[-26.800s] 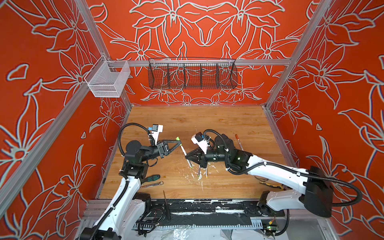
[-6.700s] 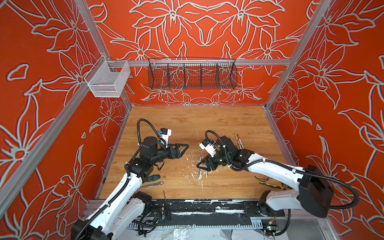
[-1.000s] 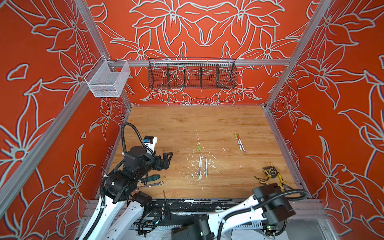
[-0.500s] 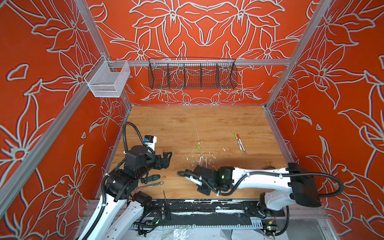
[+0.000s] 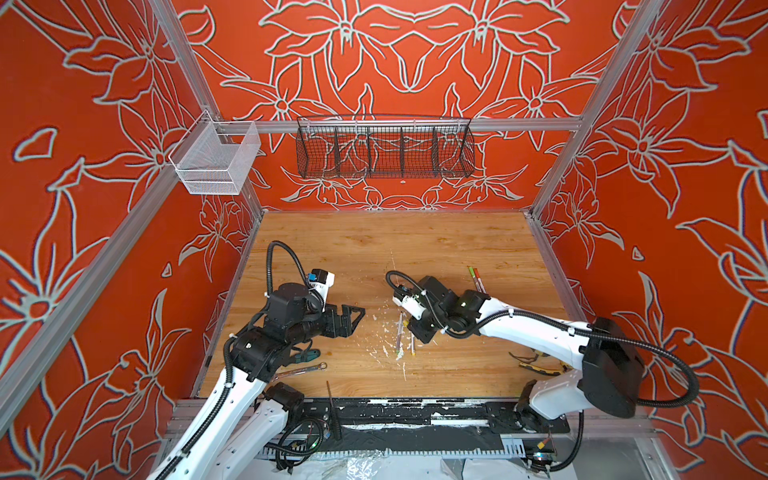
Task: Insert the pens into the pen caps
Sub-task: 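Lift the yellow cap and carry it back over the table, then lower the yellow cap beside the green cap and open the right gripper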
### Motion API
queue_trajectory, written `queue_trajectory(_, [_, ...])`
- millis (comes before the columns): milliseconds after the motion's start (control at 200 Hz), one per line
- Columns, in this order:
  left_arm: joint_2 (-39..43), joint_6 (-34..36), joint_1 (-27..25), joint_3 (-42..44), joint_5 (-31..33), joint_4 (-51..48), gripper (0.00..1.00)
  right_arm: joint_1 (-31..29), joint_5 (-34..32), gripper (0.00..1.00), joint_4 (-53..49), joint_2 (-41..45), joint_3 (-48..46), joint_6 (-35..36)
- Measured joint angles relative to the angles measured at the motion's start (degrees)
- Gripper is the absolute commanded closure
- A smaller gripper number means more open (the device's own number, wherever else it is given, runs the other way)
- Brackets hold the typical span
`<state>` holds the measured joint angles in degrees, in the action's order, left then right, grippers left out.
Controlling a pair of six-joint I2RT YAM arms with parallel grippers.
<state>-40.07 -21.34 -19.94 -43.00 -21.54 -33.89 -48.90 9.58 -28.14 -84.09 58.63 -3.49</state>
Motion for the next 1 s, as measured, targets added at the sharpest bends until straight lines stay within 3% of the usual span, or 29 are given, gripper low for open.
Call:
queue_trajectory(180, [-2.58,-0.74,0.00,0.24,-0.92,2.38,0.03,6.84,0.92,1.00,-4.00,-6.56,7.85,0.02])
queue_trajectory(360, [-3.45,-0.76,0.00,-0.31,-0.94,4.15,0.03,9.07,-3.50,1.00,-7.82,-16.09,12.92,1.90])
queue_trajectory(520, [-4.55,-0.70,0.00,-0.33,-1.09,5.27,0.03,9.25,-6.43,0.99,-9.97,-24.63,19.19,8.31])
queue_trajectory(746, [-3.61,-0.37,0.00,-0.50,-0.44,5.27,0.03,10.16,-7.65,0.94,-10.97,-28.48,25.14,19.45])
queue_trajectory(866, [-3.13,-0.33,0.00,-0.50,-0.13,5.29,0.03,10.93,-8.13,0.84,-12.63,-32.00,30.05,24.83])
queue_trajectory(1001, [-3.48,-0.15,0.02,-0.50,0.04,5.29,0.03,11.72,-9.51,0.53,-13.49,-34.82,32.30,28.79])
